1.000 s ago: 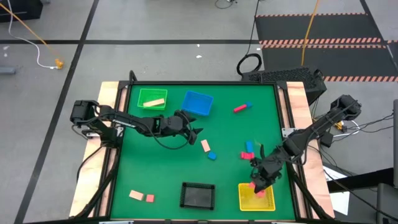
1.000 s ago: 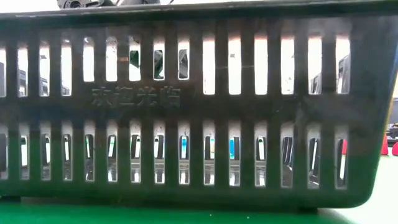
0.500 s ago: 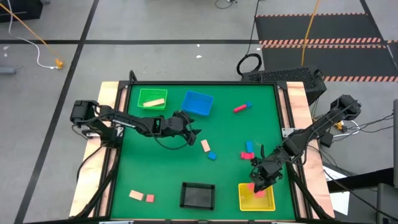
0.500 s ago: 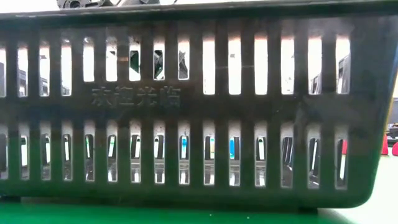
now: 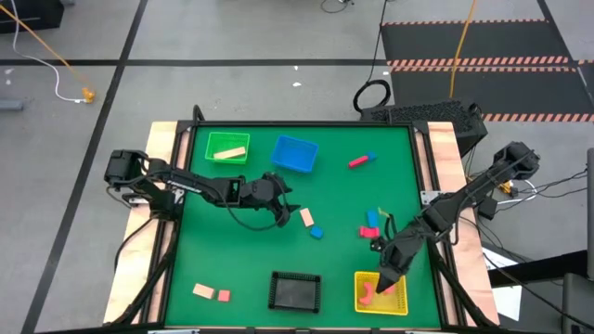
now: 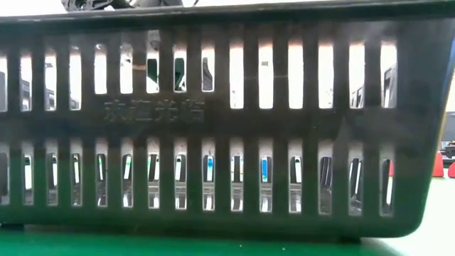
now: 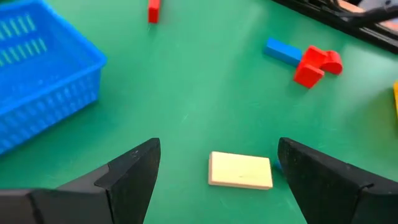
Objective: Sort & place blocks by color
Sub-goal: Put the left blue wooden block into the blue basket
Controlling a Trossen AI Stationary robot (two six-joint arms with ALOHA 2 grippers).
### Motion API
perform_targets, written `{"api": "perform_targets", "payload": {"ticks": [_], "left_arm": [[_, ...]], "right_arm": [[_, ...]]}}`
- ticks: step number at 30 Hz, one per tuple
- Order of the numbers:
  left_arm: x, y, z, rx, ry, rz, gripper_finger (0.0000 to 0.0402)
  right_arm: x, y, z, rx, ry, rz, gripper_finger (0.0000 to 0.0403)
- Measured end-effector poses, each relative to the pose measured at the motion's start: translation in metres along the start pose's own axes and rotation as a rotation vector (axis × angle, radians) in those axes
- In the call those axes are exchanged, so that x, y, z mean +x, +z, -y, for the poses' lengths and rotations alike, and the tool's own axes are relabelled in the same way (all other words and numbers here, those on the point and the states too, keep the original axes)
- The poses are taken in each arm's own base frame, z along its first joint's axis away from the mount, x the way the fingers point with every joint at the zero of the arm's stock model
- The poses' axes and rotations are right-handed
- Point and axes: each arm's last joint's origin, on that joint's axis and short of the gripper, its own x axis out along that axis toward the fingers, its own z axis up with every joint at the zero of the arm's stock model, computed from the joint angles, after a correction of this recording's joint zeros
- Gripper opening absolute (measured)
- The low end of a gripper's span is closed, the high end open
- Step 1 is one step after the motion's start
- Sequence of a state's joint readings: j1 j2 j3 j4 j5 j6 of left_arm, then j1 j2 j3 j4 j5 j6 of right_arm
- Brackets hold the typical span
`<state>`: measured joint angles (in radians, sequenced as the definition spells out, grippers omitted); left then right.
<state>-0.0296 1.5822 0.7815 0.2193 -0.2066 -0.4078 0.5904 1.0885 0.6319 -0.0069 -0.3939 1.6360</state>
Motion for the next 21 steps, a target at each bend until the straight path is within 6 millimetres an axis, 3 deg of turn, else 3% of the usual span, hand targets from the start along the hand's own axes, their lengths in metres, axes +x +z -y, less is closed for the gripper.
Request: {"api": "perform_targets", "payload": {"ticks": [6,15,21], "left_arm": [[0.000,0.003,-0.001,0.144,0.003,0.022,0.0326],[0.001,0.005,-0.006,-0.106,0.026,0.037,0.0326],[0.001,-0.001,-0.007,-0.224,0.040,-0.018,0.0326]], "right_arm": [[-0.007,0.016,-0.003,-0.304,0.025,0.073,0.0234],[-0.020,0.042,-0.003,-0.678,-0.006,0.191,0.0239],[-0.028,0.057,-0.002,-0.789,-0.093,0.381,0.0239]]}}
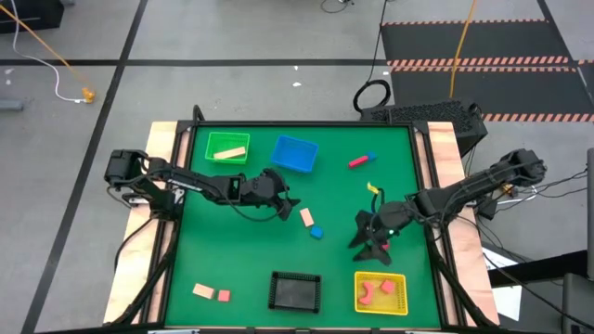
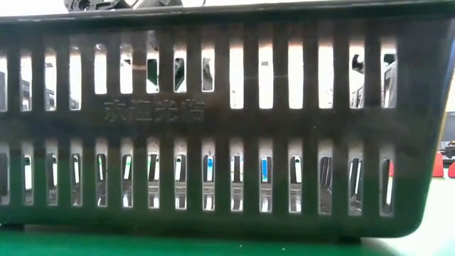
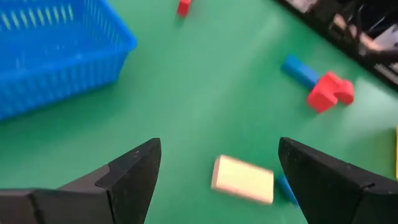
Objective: Sort & place blocks by color
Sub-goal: Put the left blue wooden block into the blue basket
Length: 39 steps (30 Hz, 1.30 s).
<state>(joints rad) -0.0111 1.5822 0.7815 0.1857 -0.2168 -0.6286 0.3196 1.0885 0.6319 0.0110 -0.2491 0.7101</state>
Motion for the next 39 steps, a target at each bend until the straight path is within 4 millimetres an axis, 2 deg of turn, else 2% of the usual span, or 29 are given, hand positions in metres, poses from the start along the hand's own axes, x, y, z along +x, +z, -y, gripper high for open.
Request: {"api": "perform_targets", "payload": {"ticks": [5,10,16,20,29,34,39], "left_arm": [[-0.005,-0.020,0.000,0.017,0.001,-0.210,0.0326],[-0.017,-0.038,0.006,-0.025,-0.021,-0.403,0.0326],[-0.033,-0.053,0.022,-0.018,-0.034,-0.458,0.0326],[-0.041,-0.058,0.031,-0.012,-0.017,-0.433,0.0326],[-0.047,-0.059,0.038,-0.021,-0.029,-0.391,0.0326],[-0.046,-0.058,0.039,-0.024,-0.037,-0.379,0.0326],[-0.047,-0.059,0.041,-0.001,-0.047,-0.379,0.0326]], "right_arm": [[-0.002,0.008,0.010,-0.048,-0.233,0.190,0.0240],[-0.006,0.015,0.017,0.006,-0.408,0.350,0.0240],[-0.007,0.024,0.030,0.136,-0.509,0.480,0.0240],[0.007,0.027,0.041,0.146,-0.533,0.481,0.0240],[0.049,0.015,0.066,0.173,-0.553,0.359,0.0240],[0.072,0.010,0.069,0.095,-0.497,0.352,0.0240],[0.085,-0.002,0.071,0.017,-0.541,0.315,0.0240]]}}
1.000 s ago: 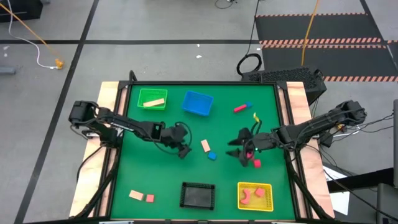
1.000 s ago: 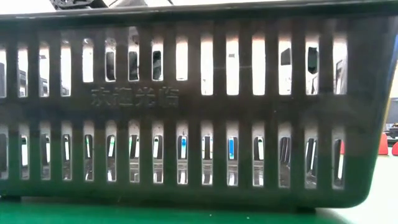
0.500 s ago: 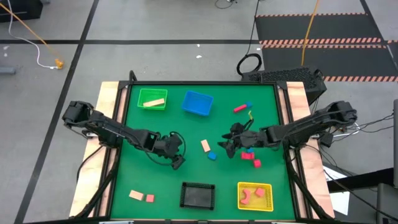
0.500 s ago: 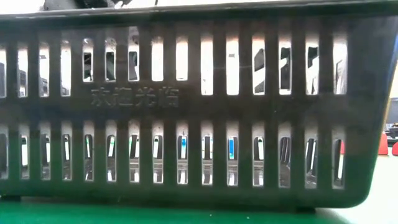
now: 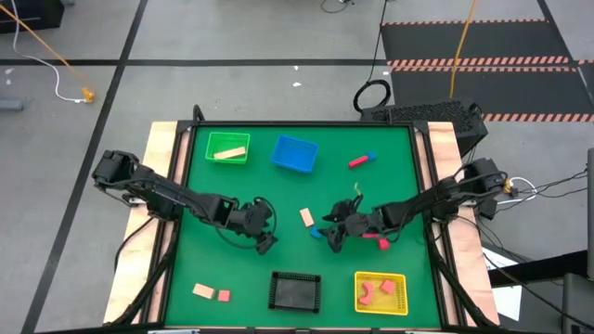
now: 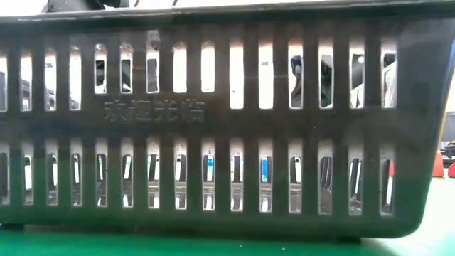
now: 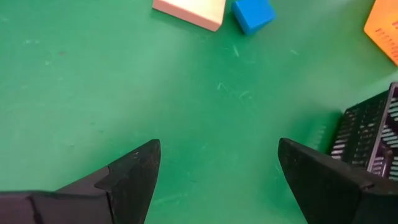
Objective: Sort & place blocks by color
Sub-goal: Put the left blue wooden block into the blue basket
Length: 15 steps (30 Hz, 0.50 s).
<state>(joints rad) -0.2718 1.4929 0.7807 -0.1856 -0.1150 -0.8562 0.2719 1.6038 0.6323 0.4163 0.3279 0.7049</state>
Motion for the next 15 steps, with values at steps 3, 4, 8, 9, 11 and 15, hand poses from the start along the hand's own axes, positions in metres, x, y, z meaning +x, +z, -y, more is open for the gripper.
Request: {"api": "perform_targets", "payload": {"ticks": [3,4,8,9,11,15], "left_arm": [[0.000,-0.002,0.002,0.016,-0.002,0.003,0.0326],[0.000,-0.002,0.002,0.019,0.003,0.009,0.0326],[-0.001,-0.005,0.005,0.032,0.012,0.024,0.0326],[-0.001,-0.006,0.006,0.035,0.010,0.023,0.0326],[-0.001,-0.007,0.007,0.039,0.006,0.023,0.0326],[-0.002,-0.009,0.008,0.047,0.015,0.032,0.0326]], "right_arm": [[0.002,-0.008,-0.004,-0.056,-0.032,0.020,0.0240],[0.002,-0.009,-0.007,-0.072,-0.031,0.023,0.0240],[0.007,-0.010,-0.021,-0.168,-0.030,0.040,0.0240],[0.009,-0.011,-0.024,-0.200,-0.040,0.040,0.0240],[0.014,-0.012,-0.028,-0.266,-0.065,0.040,0.0240],[0.022,-0.015,-0.031,-0.330,-0.075,0.026,0.0240]]}}
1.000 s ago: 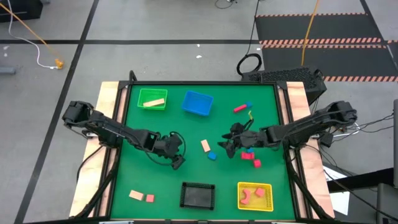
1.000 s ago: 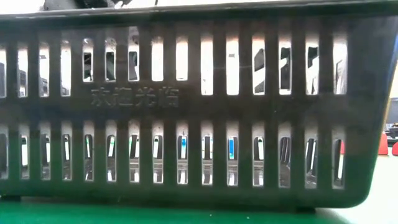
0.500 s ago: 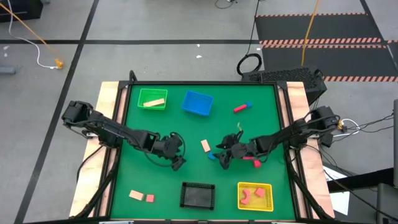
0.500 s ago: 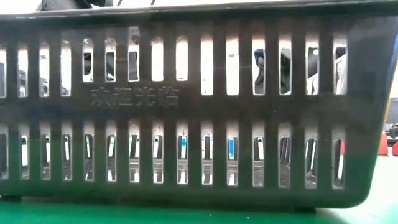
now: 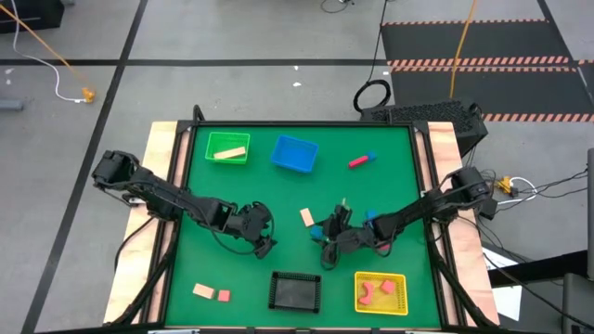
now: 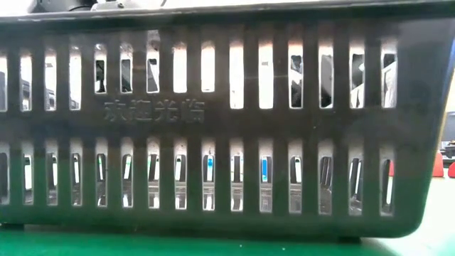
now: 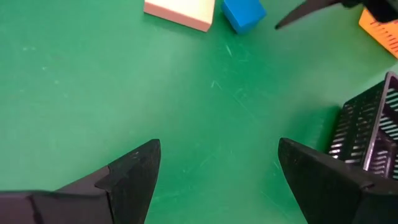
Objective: Sort & place blocks by color
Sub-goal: Put the left blue wooden block into the blue basket
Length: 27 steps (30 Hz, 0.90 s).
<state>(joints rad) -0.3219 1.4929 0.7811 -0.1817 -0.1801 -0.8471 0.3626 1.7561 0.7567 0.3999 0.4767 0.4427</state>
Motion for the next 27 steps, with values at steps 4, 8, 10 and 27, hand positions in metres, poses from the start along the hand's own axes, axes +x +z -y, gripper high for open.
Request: {"api": "perform_targets", "payload": {"ticks": [4,8,10,27], "left_arm": [[-0.001,-0.002,0.002,0.008,-0.002,0.000,0.0326],[-0.001,-0.003,0.003,0.011,-0.004,-0.002,0.0326],[-0.001,-0.003,0.003,0.011,-0.005,-0.001,0.0326],[-0.001,-0.002,0.002,0.020,0.013,0.018,0.0326]], "right_arm": [[0.005,-0.004,0.000,-0.008,-0.011,-0.015,0.0240],[0.005,-0.007,0.002,-0.007,-0.047,-0.027,0.0240],[0.005,-0.008,0.003,-0.011,-0.052,-0.036,0.0240],[0.007,-0.011,0.010,0.031,-0.086,-0.084,0.0234]]}}
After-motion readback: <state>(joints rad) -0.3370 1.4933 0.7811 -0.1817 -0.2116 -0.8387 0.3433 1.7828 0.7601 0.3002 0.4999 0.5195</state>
